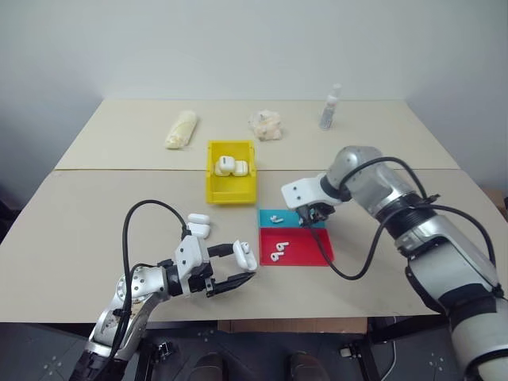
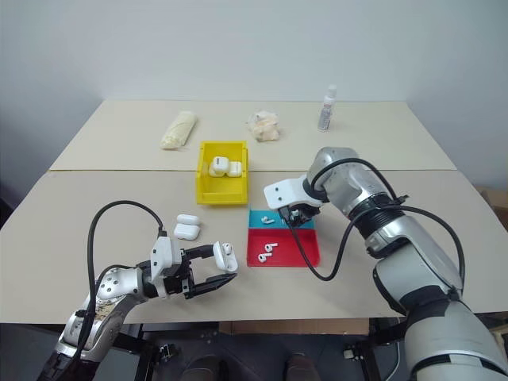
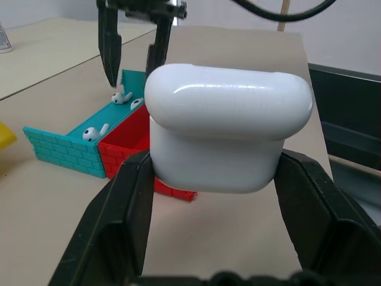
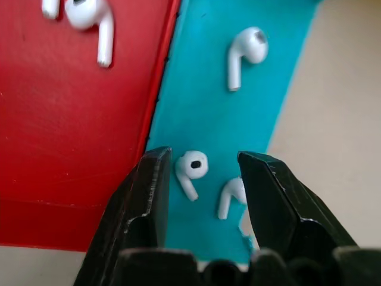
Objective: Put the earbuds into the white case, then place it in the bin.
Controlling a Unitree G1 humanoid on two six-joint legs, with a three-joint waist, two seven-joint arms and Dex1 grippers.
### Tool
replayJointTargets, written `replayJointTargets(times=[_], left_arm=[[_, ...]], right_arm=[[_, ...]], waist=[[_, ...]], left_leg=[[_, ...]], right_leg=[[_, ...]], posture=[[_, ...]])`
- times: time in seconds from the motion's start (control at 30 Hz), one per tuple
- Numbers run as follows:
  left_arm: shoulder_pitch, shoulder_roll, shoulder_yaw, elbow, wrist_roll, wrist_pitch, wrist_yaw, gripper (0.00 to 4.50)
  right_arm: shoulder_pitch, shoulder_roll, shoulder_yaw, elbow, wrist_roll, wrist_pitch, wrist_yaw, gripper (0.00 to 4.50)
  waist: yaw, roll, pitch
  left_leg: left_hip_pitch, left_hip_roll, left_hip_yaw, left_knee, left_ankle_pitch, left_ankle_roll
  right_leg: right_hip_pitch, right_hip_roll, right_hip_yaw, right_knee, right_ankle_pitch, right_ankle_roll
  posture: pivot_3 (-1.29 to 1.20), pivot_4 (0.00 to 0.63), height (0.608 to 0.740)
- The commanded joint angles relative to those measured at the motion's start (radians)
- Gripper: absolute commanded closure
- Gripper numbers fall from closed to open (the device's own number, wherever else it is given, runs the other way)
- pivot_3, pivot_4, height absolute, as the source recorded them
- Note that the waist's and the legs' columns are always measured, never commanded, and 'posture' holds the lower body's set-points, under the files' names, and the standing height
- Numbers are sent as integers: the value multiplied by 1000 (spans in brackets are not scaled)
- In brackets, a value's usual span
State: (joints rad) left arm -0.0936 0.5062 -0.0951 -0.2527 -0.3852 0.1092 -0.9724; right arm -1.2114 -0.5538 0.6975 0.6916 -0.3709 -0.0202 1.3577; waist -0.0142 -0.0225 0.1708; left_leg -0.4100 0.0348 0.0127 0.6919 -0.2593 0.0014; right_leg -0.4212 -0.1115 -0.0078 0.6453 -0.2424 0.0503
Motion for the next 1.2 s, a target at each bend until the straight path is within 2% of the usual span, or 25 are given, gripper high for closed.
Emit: replayJointTargets(times=[0.03, 0.2, 0.63, 1.2], left_arm=[[6, -2, 2, -49, -2, -4, 15, 1758], [22, 5, 5, -68, -5, 2, 30, 1758], [28, 4, 1, -76, -1, 3, 53, 1758], [23, -2, -14, -78, 1, -1, 70, 1758]], right_arm=[[-46, 16, -17, 67, -35, -68, -20, 2212], [-53, 29, -25, 133, -49, -155, 7, 2212], [-83, 42, -19, 258, -119, -402, -62, 2212], [-83, 53, -28, 308, -160, -517, -86, 2212]], waist=[[0, 0, 0], [-1, 0, 0], [-2, 0, 0], [-3, 0, 0]], left_leg=[[0, 0, 0, 0, 0, 0], [0, 0, 0, 0, 0, 0], [1, 0, 1, 0, 1, -1], [3, 0, 1, -1, 1, -1]], right_leg=[[0, 0, 0, 0, 0, 0], [0, 0, 0, 0, 0, 0], [0, 0, 1, 1, 0, 0], [1, 0, 2, 1, 0, 0]], posture=[[0, 150, 740], [0, 150, 740], [0, 150, 740], [0, 150, 740]])
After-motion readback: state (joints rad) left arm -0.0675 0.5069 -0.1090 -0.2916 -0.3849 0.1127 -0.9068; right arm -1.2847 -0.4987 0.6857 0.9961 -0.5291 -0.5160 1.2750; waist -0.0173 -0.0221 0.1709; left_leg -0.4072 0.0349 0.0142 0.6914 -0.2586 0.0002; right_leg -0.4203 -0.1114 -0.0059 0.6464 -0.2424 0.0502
